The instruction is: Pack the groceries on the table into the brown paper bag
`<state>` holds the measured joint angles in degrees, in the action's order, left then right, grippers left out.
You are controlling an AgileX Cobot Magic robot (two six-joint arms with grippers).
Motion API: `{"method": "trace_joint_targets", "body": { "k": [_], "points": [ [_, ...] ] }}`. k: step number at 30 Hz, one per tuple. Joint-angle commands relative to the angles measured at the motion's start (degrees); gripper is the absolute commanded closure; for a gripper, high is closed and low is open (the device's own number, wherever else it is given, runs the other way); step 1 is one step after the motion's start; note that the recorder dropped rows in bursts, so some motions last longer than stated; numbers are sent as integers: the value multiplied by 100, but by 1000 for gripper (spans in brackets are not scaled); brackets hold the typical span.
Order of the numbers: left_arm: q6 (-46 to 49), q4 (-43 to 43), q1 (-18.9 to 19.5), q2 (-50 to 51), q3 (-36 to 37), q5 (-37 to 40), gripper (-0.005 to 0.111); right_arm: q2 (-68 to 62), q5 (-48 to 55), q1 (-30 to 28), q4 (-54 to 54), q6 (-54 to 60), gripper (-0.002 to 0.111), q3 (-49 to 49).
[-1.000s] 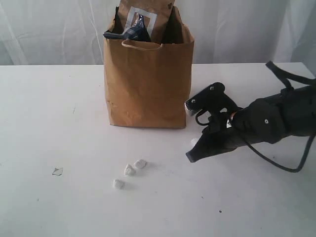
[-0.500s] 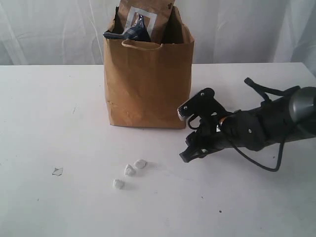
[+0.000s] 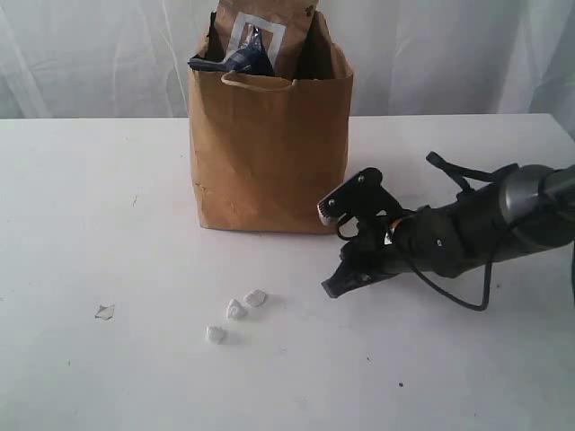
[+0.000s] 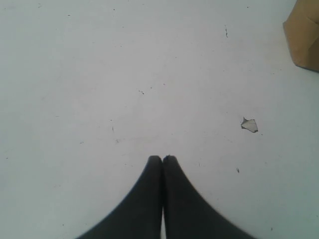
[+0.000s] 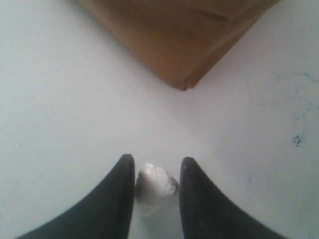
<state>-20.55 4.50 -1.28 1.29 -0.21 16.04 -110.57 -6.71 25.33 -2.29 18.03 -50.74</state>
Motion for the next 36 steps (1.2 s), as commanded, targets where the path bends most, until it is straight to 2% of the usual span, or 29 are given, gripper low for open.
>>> {"method": "trace_joint_targets", "body": {
  "k": [1, 4, 8, 12, 16, 20, 26, 31, 36],
  "points": [
    [-7, 43, 26, -20, 21, -8, 107, 46, -4, 27, 40, -34, 106, -3],
    [-7, 43, 26, -20, 21, -8, 107, 276, 201, 27, -19, -604, 108, -3],
    [-7, 43, 26, -20, 21, -8, 107, 965, 1296, 27, -19, -1520, 108, -3],
    [-7, 43, 26, -20, 21, -8, 107, 1783, 2692, 43, -151, -1532, 108, -3],
    [-7, 43, 26, -20, 21, -8, 107, 2555, 3815, 43, -1008, -1496, 108, -3],
    [-7, 43, 26, -20, 21, -8, 107, 3218, 4565, 43, -1816, -786, 108, -3],
    [-7, 43, 26, -20, 21, -8, 107, 3430, 4599, 43, -1982, -623, 108, -3],
    [-7, 43, 26, -20, 21, -8, 107, 3420, 3932, 124, -1974, -360, 108, 9],
    [-7, 43, 26, -20, 21, -8, 107, 3459, 3084, 477, -1974, 4, 108, 9]
  ]
}}
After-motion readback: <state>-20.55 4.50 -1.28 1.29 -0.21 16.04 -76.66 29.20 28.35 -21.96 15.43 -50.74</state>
